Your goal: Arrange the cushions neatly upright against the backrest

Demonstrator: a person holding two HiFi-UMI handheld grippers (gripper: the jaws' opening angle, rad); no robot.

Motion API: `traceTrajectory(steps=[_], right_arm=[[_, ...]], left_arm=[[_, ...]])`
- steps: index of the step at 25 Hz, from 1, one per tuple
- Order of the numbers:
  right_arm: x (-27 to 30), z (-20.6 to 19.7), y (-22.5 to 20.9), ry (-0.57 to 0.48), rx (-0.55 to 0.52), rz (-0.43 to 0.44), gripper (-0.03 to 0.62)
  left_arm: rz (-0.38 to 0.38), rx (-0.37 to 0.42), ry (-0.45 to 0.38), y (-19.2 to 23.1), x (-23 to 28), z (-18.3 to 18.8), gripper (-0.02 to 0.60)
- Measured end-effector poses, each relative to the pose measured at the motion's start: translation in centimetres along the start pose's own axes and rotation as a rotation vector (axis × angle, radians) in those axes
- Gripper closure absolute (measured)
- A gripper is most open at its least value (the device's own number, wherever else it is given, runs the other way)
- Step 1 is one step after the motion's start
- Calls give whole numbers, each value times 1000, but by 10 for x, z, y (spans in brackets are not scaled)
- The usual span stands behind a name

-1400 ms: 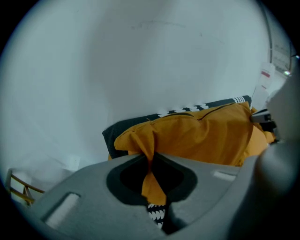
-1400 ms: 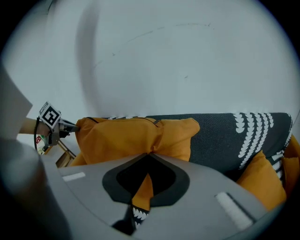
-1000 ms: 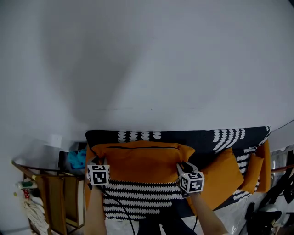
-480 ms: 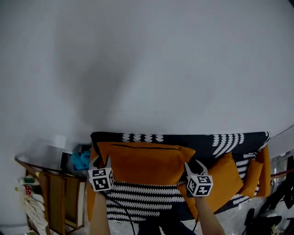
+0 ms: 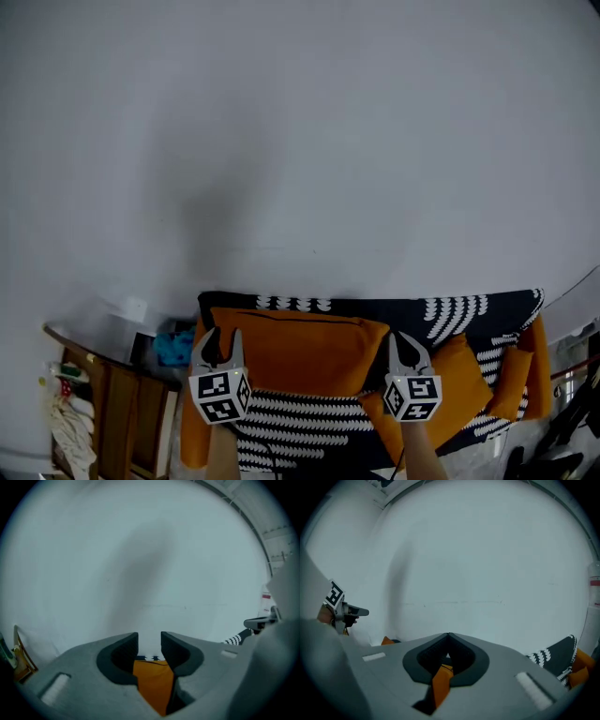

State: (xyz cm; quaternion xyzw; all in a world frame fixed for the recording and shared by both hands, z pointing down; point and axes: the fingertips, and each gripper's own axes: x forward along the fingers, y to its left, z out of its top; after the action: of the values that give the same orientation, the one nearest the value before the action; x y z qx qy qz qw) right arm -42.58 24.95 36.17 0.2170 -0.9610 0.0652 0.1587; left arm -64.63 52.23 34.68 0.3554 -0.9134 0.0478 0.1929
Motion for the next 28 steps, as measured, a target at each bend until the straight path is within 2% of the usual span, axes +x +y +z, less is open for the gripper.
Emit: traceTrajectory(steps=[5, 7, 10, 19, 28], right_arm=[[-30, 45, 7, -99, 14, 18, 585], [-42, 60, 10, -128, 21, 22, 585], [-58, 77, 15, -159, 27, 25, 585], [-109, 109, 26, -242, -8, 51, 585], [-127, 116, 37, -270, -23, 79, 585]], left_arm=[[-3, -25, -127, -27, -47, 51, 446], [-9, -21, -173, -37, -67, 66, 544], [-14, 7, -215, -53, -92, 82, 577], [12, 15, -243, -68, -144, 90, 577], [20, 14, -253, -70, -167, 89, 577]])
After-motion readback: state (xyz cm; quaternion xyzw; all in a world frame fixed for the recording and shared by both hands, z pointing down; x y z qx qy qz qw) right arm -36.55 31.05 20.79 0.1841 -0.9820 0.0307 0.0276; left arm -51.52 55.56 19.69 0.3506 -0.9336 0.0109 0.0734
